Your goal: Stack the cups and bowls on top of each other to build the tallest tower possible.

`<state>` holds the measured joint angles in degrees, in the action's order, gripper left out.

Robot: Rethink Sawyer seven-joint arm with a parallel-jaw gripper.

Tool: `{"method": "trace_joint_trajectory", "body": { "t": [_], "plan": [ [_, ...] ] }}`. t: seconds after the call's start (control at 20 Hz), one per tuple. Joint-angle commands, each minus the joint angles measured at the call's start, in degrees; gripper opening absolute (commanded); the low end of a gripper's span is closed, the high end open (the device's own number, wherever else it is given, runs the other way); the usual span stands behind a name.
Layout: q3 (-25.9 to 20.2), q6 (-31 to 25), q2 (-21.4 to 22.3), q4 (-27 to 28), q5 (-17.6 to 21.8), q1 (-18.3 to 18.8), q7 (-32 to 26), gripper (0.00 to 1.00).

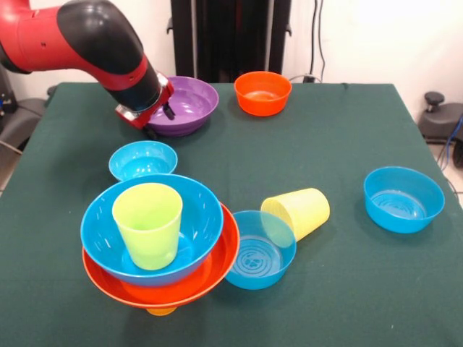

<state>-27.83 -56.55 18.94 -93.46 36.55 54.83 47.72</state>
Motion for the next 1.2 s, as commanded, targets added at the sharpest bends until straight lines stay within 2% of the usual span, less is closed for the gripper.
{"method": "trace_joint_trajectory", "body": {
  "t": [0.05,0.15,0.45,1.2],
  "plan": [
    [2.6,3.7,1.4,-0.2,6.0,-1.7,-0.8,1.0],
    [0.2,6.8,0.5,-1.0,4.5,0.0,-1.5,1.0],
    [0.8,6.9,0.2,-1.1,5.8,-0.6,-1.6,1.0],
    [-0.4,6.6,2.9,-2.7,3.4,-1.3,0.5,1.0]
  ]
}}
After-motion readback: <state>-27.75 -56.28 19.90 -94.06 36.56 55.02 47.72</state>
